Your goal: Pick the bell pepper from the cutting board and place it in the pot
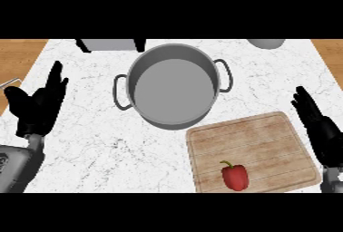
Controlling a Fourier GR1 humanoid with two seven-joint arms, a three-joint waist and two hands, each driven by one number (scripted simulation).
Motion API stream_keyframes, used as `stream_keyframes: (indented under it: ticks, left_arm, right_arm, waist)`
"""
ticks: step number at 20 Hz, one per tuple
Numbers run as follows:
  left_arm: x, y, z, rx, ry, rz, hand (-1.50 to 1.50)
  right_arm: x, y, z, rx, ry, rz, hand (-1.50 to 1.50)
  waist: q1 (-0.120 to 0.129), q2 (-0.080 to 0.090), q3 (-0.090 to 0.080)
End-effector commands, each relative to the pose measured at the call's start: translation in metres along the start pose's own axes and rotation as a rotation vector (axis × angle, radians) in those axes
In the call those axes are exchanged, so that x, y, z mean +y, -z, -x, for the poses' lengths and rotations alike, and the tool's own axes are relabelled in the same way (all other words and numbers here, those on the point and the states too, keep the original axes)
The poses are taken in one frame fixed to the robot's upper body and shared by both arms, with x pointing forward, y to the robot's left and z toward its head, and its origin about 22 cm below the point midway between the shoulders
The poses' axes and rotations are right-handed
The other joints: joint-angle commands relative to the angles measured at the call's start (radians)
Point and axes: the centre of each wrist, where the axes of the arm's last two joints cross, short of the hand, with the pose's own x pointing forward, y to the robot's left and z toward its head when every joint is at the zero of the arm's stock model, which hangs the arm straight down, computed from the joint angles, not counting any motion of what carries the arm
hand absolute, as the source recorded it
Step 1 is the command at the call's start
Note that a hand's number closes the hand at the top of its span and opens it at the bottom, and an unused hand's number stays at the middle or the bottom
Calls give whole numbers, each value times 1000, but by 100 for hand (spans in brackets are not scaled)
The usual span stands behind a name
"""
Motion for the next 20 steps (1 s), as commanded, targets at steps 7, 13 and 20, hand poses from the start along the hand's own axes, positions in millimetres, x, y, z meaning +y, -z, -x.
stream_keyframes:
  ticks: [7, 13, 20]
  left_arm:
    - [-39, -29, 54, 183, -29, 185, 0]
    - [-62, -49, 78, 219, -80, 249, 0]
    - [-67, -46, 83, 214, -75, 258, 0]
  right_arm:
    - [4, -12, -42, -287, -721, -59, 150]
    - [106, -71, -43, -755, -251, 199, -150]
    - [120, -159, -51, -594, -408, 76, -150]
  waist:
    - [-49, -1, -59]
    - [-51, 15, -22]
    - [-32, 25, -28]
